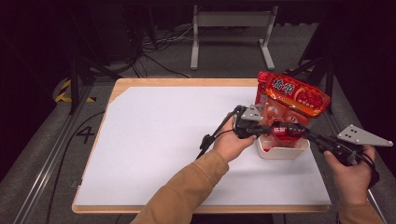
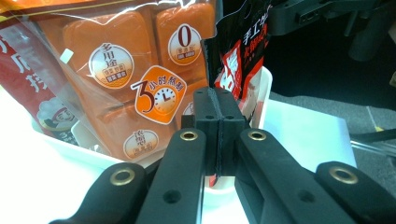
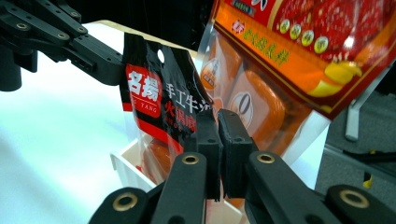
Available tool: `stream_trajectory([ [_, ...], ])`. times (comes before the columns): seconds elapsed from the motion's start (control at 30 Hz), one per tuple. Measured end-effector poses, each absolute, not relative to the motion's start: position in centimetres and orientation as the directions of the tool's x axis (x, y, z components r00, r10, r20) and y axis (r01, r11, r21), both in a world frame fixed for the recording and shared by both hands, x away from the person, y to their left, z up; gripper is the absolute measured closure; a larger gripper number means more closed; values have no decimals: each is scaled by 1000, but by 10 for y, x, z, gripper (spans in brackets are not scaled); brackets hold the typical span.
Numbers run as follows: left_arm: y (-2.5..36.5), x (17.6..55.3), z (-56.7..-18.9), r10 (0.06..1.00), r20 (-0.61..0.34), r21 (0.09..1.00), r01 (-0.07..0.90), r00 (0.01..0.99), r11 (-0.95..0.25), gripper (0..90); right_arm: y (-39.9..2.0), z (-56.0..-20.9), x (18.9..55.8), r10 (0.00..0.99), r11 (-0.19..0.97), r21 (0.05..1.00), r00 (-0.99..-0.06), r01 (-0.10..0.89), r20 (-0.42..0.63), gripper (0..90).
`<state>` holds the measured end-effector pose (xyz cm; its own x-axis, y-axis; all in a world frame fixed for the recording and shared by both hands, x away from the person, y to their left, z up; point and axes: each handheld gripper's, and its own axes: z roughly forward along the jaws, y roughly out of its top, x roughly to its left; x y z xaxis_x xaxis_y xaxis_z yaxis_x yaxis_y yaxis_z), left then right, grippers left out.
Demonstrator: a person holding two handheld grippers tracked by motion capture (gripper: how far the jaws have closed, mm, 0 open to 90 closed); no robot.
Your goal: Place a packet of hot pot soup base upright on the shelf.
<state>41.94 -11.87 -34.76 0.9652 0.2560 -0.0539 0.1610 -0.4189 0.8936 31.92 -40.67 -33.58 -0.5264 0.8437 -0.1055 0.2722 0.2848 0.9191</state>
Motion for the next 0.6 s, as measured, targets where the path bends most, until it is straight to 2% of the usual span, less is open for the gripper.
stream_trajectory([
  [0.2,-123,421,-351,260,-45,883,160,965,-441,900,-408,-341,322,852,275,903,-519,329,-70,859],
  [0.4,-123,422,-354,258,-54,877,169,965,-450,900,-408,-341,323,851,270,902,-521,336,-61,813],
  [0.6,-126,423,-358,263,-63,873,180,963,-452,894,-408,-343,324,853,274,891,-519,362,-52,808],
])
